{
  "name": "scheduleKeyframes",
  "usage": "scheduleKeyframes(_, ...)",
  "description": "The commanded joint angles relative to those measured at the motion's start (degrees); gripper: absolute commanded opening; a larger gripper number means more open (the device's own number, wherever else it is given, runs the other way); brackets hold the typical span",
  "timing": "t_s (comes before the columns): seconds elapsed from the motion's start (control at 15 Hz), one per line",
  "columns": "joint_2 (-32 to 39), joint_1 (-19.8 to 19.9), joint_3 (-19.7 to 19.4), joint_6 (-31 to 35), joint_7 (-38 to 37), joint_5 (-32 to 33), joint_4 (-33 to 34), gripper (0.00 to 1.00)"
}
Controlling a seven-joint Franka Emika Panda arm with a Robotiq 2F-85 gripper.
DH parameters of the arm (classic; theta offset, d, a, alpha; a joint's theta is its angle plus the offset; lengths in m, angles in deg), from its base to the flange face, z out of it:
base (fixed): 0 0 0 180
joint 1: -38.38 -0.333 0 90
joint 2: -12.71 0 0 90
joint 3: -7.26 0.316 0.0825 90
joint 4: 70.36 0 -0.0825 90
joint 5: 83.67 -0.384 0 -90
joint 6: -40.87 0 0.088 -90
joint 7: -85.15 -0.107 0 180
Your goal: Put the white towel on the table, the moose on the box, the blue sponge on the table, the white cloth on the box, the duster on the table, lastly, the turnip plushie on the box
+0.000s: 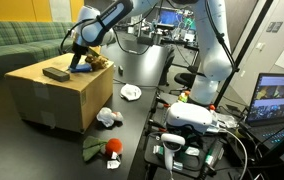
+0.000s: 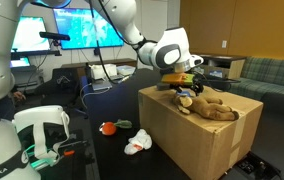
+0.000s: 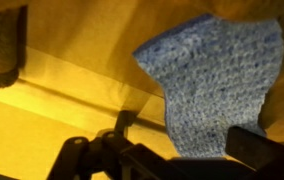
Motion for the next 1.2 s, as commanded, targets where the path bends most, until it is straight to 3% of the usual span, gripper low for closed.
scheduleKeyframes(0.0,-0.96,0.52,0.24,-6.09,0.71,-1.15,0.57,0.72)
scheduleKeyframes(0.67,-8.72,-1.77,-0.99,-13.11,-4.65,-2.56,-4.24,0.01)
scheduleKeyframes(1.13,-14.34,-3.43,-1.29,-16.97,-8.28,-4.57,-9.54,0.01)
